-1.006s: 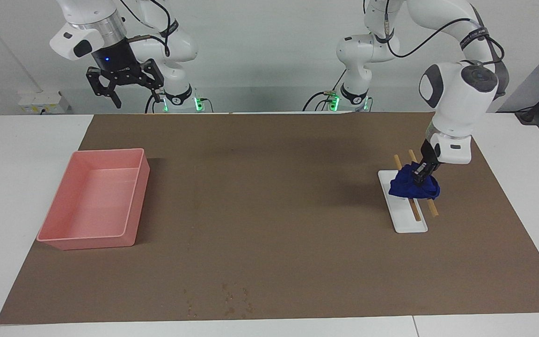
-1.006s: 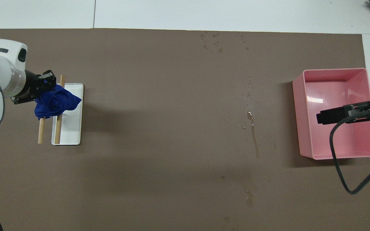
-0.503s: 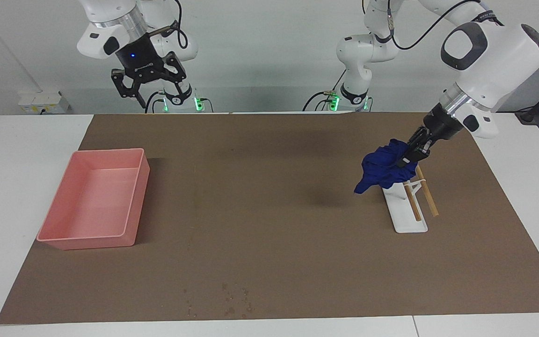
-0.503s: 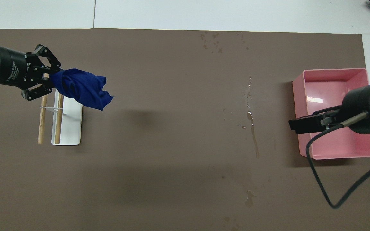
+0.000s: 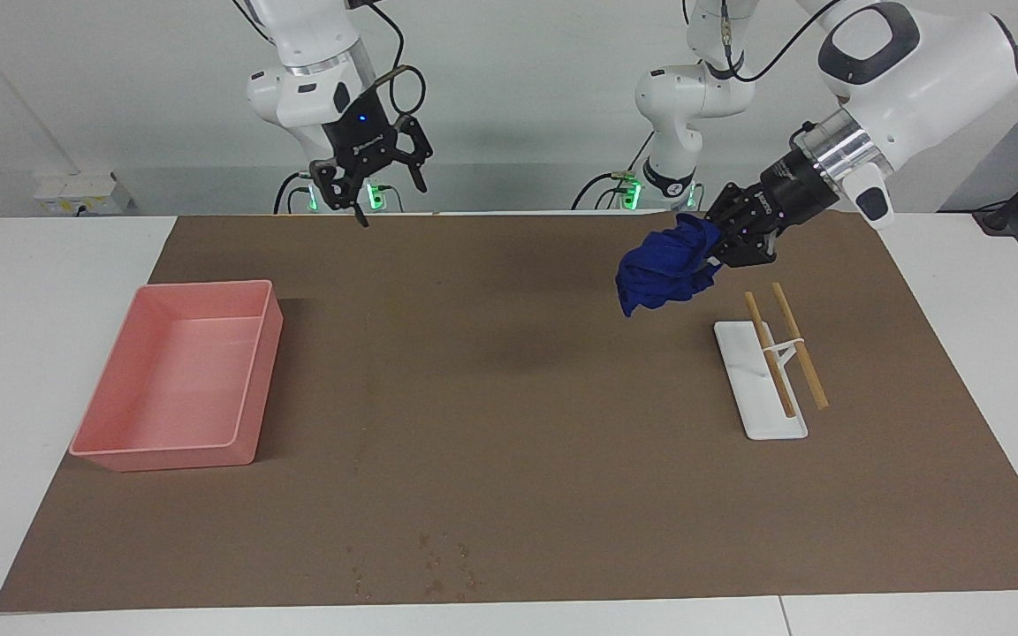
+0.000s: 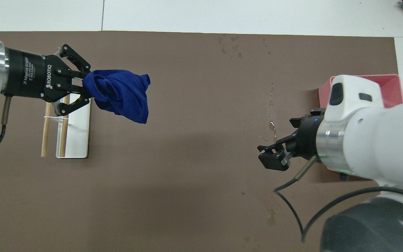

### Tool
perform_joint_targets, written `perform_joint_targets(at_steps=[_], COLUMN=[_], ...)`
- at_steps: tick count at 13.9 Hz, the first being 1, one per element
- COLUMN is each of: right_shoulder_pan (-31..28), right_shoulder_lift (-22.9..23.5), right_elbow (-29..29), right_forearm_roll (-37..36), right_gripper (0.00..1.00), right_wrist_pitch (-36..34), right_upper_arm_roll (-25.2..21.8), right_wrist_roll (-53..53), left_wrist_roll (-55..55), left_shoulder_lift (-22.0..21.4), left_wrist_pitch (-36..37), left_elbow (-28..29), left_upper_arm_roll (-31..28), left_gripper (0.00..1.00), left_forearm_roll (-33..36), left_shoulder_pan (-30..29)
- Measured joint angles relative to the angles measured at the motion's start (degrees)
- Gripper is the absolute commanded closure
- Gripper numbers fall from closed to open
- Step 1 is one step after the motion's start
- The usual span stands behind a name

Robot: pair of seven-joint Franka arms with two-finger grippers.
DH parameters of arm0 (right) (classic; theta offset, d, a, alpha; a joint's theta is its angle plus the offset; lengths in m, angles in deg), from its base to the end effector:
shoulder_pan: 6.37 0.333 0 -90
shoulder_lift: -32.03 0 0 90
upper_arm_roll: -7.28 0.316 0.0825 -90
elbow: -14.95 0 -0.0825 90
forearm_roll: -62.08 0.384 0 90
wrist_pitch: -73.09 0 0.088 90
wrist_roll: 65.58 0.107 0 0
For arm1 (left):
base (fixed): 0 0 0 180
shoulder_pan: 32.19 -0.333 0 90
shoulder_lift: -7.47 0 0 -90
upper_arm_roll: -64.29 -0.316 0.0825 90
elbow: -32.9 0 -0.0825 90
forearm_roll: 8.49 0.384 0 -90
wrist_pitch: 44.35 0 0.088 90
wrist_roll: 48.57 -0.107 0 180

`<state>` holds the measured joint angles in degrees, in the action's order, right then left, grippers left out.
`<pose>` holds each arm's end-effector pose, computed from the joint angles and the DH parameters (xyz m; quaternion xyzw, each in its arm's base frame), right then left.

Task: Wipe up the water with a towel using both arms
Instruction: 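Lift the cloth with the left gripper while the right gripper approaches, then grasp the blue cloth with the right gripper from the left gripper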

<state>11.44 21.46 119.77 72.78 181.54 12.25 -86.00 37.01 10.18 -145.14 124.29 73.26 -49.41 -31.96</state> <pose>0.4764 0.2192 0.6311 -0.9260 -0.3471 -0.1212 0.0860 0.5710 -0.1490 0.6259 0.7060 0.6132 -0.2205 0.2773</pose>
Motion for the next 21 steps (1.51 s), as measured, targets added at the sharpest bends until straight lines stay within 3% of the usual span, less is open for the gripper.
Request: perform_joint_targets(at_steps=[4,8,15,21], right_shoulder_pan=[7.0,12.8,12.8,13.9], right_shoulder_lift=[-0.2,-0.2,0.1,3.4], right_elbow=[2.8,5.9,7.1,8.4], right_forearm_roll=[0.0,-0.1,-0.1,-0.1], right_gripper=[0.00,0.00,0.00,0.01], right_wrist_pitch=[8.2,15.9,21.1,28.2], right_upper_arm_roll=[0.1,0.2,-0.3,-0.2], right_wrist_roll=[-9.1,-18.2,-22.7,-21.6], left_wrist_roll=[3.1,4.2,5.4,5.6], left_shoulder_lift=[-0.7,-1.4,-3.6,-5.1], left_wrist_pitch=[0.0,-3.3,-3.2,-2.4], left_elbow=[0.9,3.9,7.3,7.9], left_upper_arm_roll=[4.2,4.6,4.5,4.7], left_gripper=[1.00,1.00,1.00,1.00], left_forearm_roll=[-0.1,-0.1,-0.2,-1.0], left_shoulder_pan=[1.5,7.5,9.8,12.0])
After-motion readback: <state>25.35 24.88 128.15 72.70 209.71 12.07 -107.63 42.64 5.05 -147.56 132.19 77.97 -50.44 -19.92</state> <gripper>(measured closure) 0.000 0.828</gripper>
